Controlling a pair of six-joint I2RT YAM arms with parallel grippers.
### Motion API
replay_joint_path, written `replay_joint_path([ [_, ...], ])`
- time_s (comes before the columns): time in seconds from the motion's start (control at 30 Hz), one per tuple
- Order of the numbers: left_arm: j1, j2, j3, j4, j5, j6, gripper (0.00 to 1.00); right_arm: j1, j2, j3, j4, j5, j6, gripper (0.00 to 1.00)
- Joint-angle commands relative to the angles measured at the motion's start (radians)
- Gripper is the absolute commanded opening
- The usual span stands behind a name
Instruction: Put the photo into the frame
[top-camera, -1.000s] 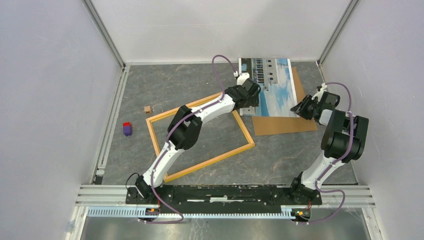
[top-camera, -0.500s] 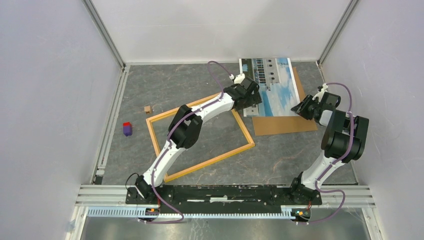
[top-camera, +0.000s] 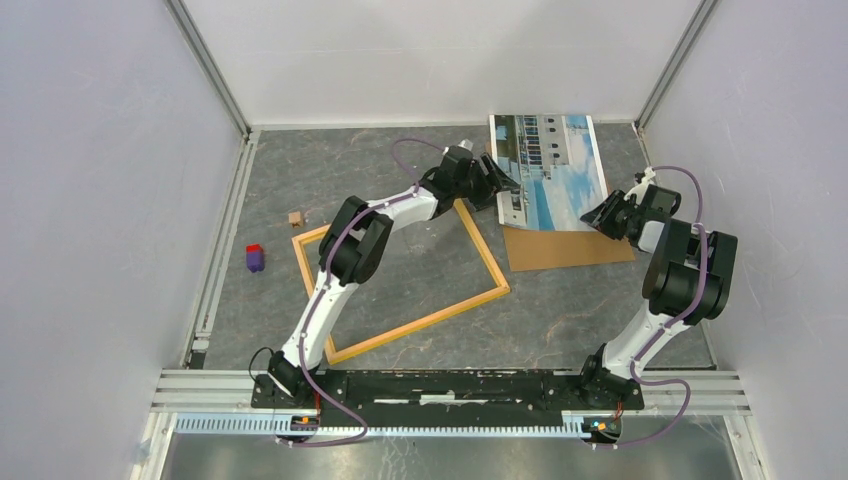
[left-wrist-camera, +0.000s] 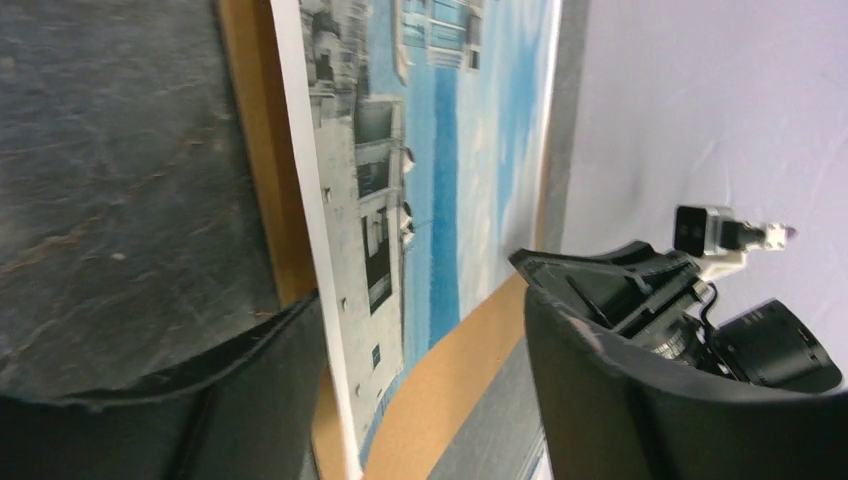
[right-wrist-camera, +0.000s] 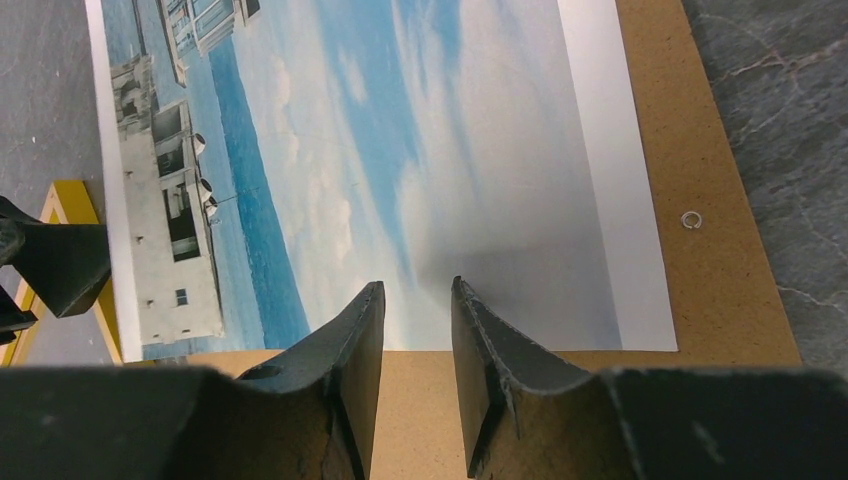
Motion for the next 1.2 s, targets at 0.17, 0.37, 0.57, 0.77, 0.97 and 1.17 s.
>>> replay_joint_path([
  [0.17, -0.026, 0.002, -0.032, 0.225, 0.102, -0.103, 0.48, -0.002, 0.011, -0.014, 0.038, -0.019, 0.008, 0.36],
  [0.37, -0.028, 0.004, 0.000, 0.151, 0.080, -0.073, 0.30, 0.003, -0.009, -0.019, 0.040, -0.011, 0.001, 0.37],
  [0.57, -0.012, -0.080, -0.032, 0.024, 0.100, -0.003, 0.17, 0.025, -0.123, 0.017, -0.106, 0.093, -0.093, 0.54],
  [0.77, 0.045, -0.234, -0.272, 0.173, 0.203, -0.104, 0.06, 0.165, -0.317, 0.064, -0.287, 0.259, -0.137, 0.72],
  [0.97, 0.084, -0.368, -0.409, 0.132, 0.285, -0.090, 0.02, 0.520, -0.496, 0.100, -0.386, 0.434, -0.212, 0.79],
  [1.17, 0.113, -0.502, -0.538, 0.154, 0.358, -0.107, 0.02, 0.888, -0.578, 0.114, -0.468, 0.716, -0.504, 0.98],
])
